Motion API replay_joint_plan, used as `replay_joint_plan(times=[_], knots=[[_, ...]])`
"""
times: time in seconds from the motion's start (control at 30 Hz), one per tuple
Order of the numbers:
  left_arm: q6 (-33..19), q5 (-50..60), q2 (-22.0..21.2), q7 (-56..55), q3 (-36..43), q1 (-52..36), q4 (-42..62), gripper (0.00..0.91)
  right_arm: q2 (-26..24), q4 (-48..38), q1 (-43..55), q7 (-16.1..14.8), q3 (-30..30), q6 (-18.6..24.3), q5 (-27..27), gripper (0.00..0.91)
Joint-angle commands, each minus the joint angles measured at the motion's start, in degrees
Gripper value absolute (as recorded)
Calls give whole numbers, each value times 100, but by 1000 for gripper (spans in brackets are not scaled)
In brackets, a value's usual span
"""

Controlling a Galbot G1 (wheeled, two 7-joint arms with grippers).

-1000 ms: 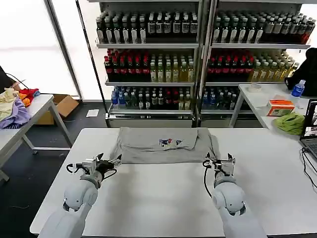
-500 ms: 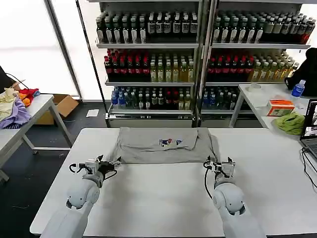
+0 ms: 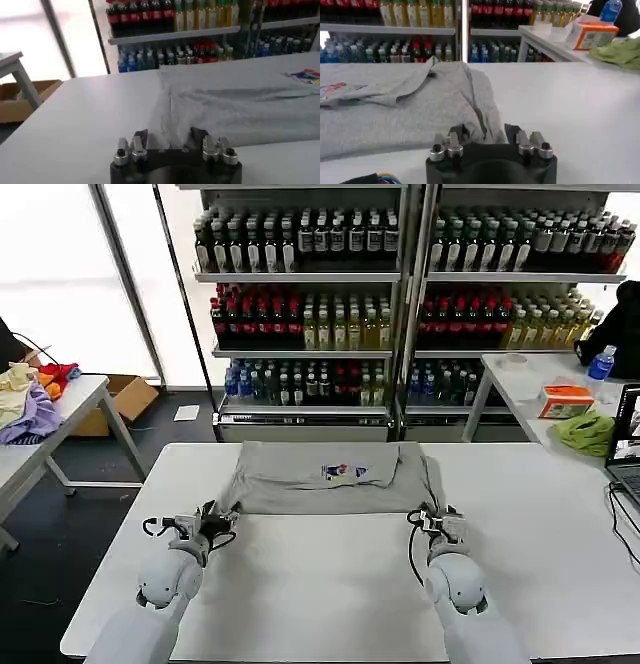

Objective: Fold and organize the clothes.

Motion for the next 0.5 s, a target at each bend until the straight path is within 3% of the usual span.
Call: replay_joint_plan(times=[0.03, 0.5], knots=[[51, 108, -4, 20, 67, 66, 62, 0, 37, -108, -148, -27, -12, -19, 39, 0], [-84, 73, 25, 55, -125, 462, -484, 0, -47, 1038, -689, -90, -35, -19, -128, 0]])
